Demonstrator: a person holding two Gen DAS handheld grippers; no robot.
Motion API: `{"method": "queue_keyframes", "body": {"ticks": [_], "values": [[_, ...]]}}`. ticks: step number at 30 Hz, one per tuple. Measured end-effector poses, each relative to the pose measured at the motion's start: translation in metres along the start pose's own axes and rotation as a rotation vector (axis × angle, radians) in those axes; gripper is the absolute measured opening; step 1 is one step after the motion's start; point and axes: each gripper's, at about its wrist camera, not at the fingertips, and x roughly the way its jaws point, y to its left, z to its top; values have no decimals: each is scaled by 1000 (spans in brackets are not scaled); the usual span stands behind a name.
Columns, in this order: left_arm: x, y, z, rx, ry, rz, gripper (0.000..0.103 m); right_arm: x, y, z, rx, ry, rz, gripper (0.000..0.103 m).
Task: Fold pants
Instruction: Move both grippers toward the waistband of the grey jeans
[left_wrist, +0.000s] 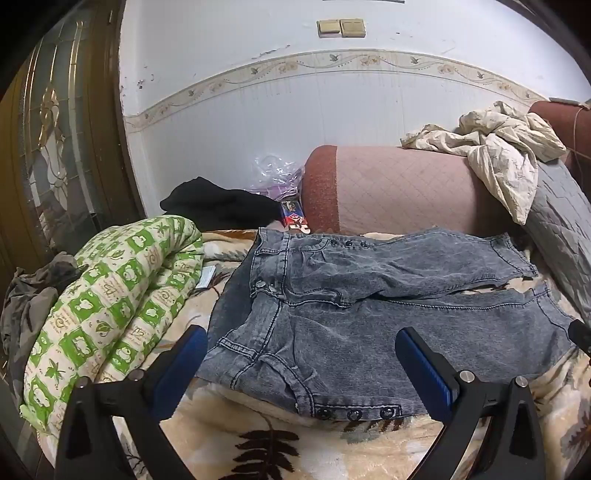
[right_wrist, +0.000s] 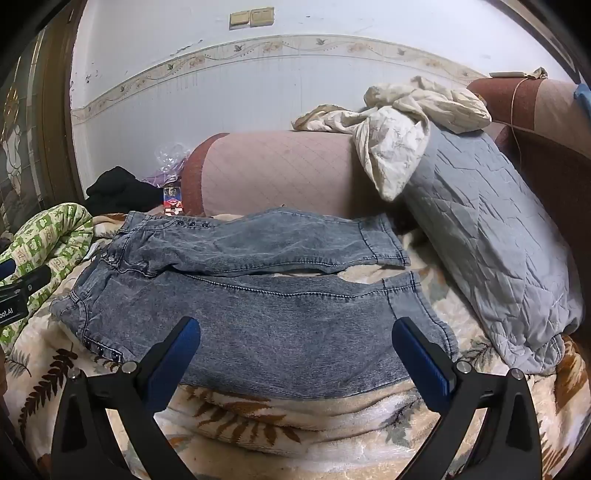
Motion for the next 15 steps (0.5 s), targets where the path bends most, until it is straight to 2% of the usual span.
{"method": "queue_keyframes", "body": {"ticks": [9, 11, 15], "values": [[9, 2, -5, 2, 22, -11, 103, 1, -1, 0, 7, 4, 3, 103], [19, 3, -12, 1, 48, -9, 103, 2, -1, -3, 8, 7, -1, 103], [47, 1, -31, 13, 157, -29, 103, 8, -5, -8, 7, 17, -27, 103]]}}
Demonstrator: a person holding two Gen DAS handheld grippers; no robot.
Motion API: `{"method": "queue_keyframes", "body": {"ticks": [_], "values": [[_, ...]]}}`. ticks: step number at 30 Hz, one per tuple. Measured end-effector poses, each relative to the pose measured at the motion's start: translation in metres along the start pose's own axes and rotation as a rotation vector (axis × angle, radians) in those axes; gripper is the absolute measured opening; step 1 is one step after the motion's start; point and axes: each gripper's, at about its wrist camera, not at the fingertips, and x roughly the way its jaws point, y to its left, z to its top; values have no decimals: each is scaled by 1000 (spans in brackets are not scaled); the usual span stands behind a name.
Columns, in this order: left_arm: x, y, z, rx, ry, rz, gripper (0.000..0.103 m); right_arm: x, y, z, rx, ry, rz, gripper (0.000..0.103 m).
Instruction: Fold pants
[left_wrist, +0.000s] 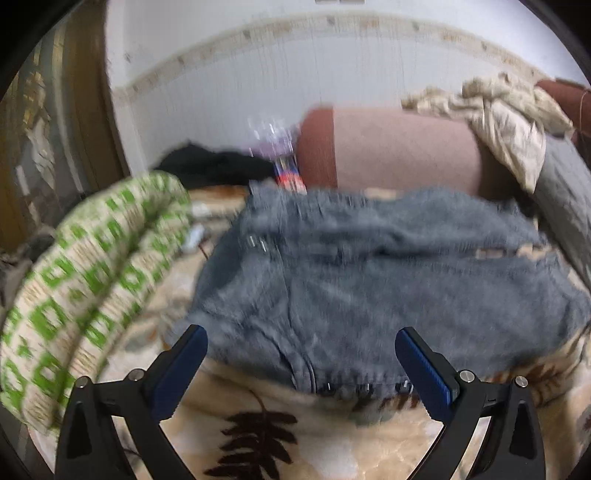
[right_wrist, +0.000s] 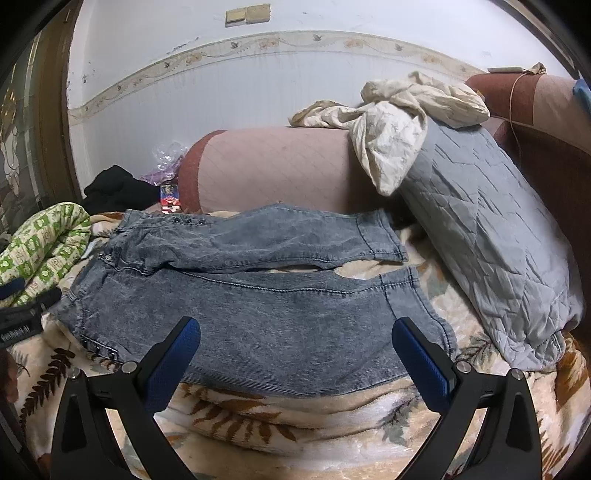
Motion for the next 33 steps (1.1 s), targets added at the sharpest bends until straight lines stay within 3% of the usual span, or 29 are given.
{"method": "queue_keyframes", "body": {"ticks": [4, 7, 9, 12, 15, 22, 26, 29, 31, 33], "values": [[13, 10, 1, 1, 18, 3, 103, 11, -16, 9, 21, 32, -4, 103], [27, 33, 16, -35, 34, 4, 103, 28, -37, 23, 45, 32, 6, 103], [42, 47, 29, -28, 55, 21, 103, 49, -51, 37, 69, 80, 31, 103], [72, 70, 60, 0, 62, 76, 103, 86, -66, 59, 50, 169, 52, 103], [113, 86, 100, 52, 83, 126, 103, 123, -73, 84, -5, 221, -5, 103], [192, 97, 179, -19, 170, 36, 103, 186, -100, 137, 23, 263, -68, 103], [233, 92, 205, -32, 192, 60, 103, 207, -113, 158, 30, 267, -93, 103], [258, 88, 210, -46, 230, 42, 88, 221, -128, 166, 53, 269, -94, 103], [278, 83, 208, -53, 278, 11, 67, 226, -139, 170, 84, 272, -85, 103], [290, 76, 203, -40, 306, -2, 54, 237, -151, 172, 147, 273, -59, 103]]}}
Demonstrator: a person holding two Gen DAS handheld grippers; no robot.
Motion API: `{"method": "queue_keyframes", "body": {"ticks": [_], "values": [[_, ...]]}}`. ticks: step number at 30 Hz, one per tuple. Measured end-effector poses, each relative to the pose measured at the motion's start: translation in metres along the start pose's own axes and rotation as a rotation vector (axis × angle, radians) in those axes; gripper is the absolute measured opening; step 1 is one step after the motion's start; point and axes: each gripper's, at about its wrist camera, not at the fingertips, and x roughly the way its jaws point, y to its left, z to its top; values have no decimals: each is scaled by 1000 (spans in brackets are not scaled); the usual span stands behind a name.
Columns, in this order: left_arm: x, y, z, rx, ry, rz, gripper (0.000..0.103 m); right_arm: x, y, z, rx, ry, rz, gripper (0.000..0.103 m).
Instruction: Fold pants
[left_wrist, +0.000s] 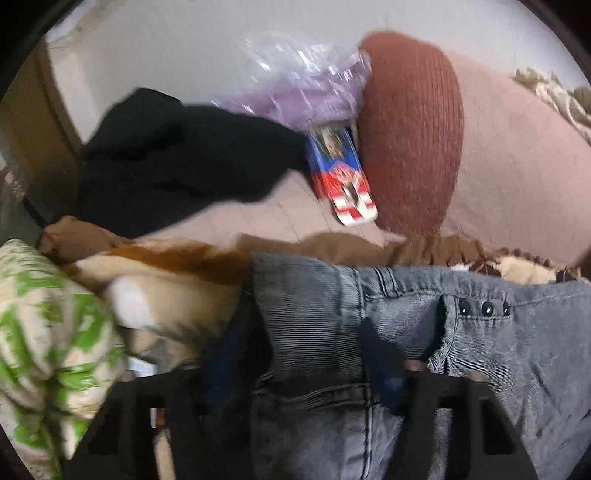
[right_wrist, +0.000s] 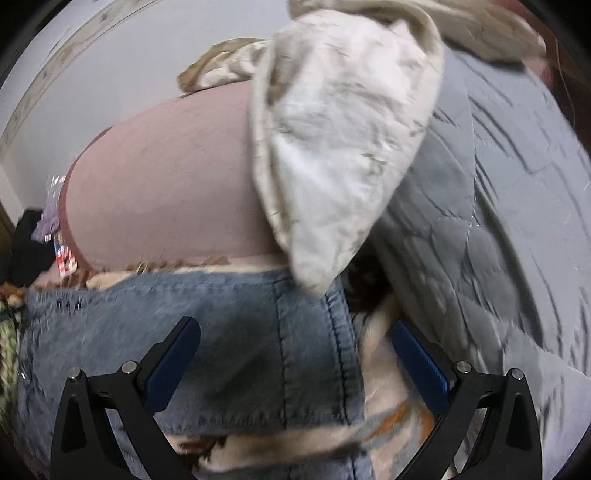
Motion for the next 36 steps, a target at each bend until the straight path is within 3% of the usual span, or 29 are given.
{"method": "queue_keyframes", "body": {"ticks": [3, 8, 11, 14, 15, 17, 18, 19, 23, 30, 36], "values": [[11, -7, -3, 22, -5, -25, 39, 27, -9, 3, 69, 21, 63, 103], [19, -14, -4, 44, -6, -16, 31, 60, 4, 7, 55, 35, -11, 100], [23, -15, -2, 43, -14, -18, 25, 84, 9, 9, 75, 63, -77, 89], [25, -16, 1, 49, -18, -4, 15, 106, 4, 12, 117, 100, -99, 76], [27, -15, 2, 49, -16, 20, 7, 111, 2, 13, 132, 113, -93, 66], [28, -10, 3, 25, -18, 12, 6, 116, -1, 13, 161, 122, -84, 50], [25, -6, 3, 7, -31, 3, 3, 115, -2, 13, 172, 112, -66, 36], [22, -4, 3, 2, -49, -1, 3, 112, -3, 13, 183, 100, -38, 26], [-8, 10, 3, -28, -145, -30, 3, 76, -1, 19, 179, 9, 32, 19], [-85, 35, -8, -66, -291, -145, 3, -7, -4, 0, 157, -111, 89, 18], [-142, 62, -52, -128, -358, -214, 3, -68, -4, -31, 137, -185, 145, 18]]}}
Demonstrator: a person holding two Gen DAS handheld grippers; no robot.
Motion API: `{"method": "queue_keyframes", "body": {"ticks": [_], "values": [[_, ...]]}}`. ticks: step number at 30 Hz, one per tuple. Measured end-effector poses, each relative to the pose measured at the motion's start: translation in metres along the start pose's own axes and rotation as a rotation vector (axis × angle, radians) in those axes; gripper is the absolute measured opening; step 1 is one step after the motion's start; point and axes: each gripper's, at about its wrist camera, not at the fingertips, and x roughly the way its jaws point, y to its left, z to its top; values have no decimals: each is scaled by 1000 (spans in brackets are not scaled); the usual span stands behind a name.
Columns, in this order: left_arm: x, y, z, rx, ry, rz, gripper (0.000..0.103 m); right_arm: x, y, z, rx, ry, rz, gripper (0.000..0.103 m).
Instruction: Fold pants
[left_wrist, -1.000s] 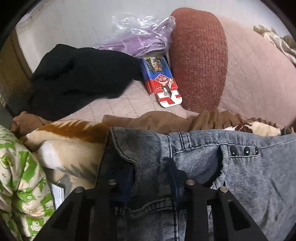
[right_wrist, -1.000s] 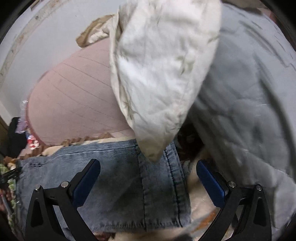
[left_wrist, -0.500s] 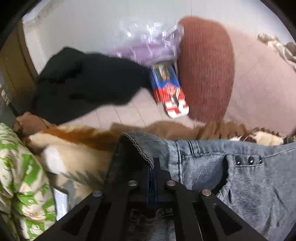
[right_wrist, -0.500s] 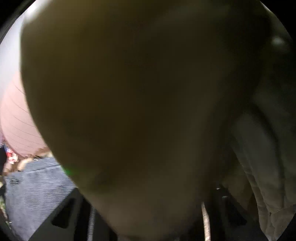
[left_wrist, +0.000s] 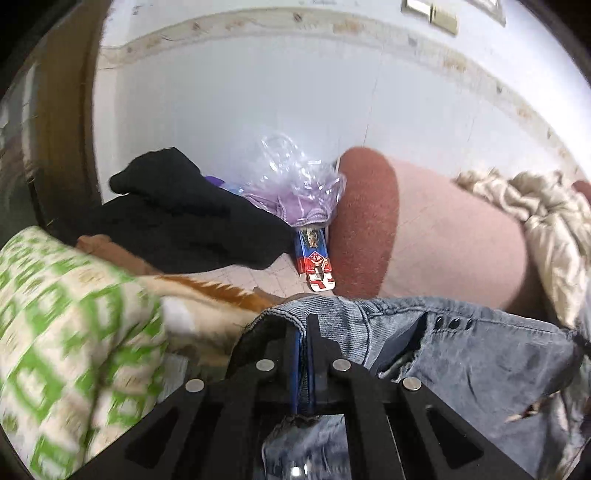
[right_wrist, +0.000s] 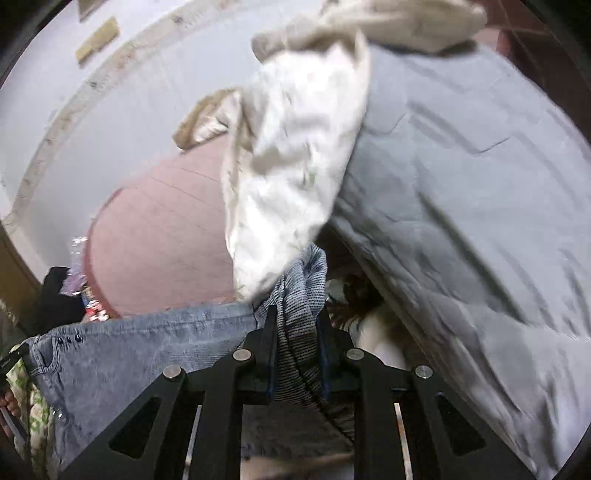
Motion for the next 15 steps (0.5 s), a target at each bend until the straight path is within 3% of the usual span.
{"method": "queue_keyframes", "body": {"ticks": [8, 11, 14, 15], "values": [[-88, 15, -81, -18, -74, -6, 3, -73, -33, -55, -6, -15, 75, 19], [-104, 25, -118, -41, -58, 8, 3, -107, -62, -89, -9, 20, 104, 22], [-110, 44, -152, -138, -9, 8, 3, -121, -64, -117, -48, 81, 115, 24], [-111, 50, -160, -173, 12, 10, 3, -121, -63, -120, -60, 104, 121, 29]]}}
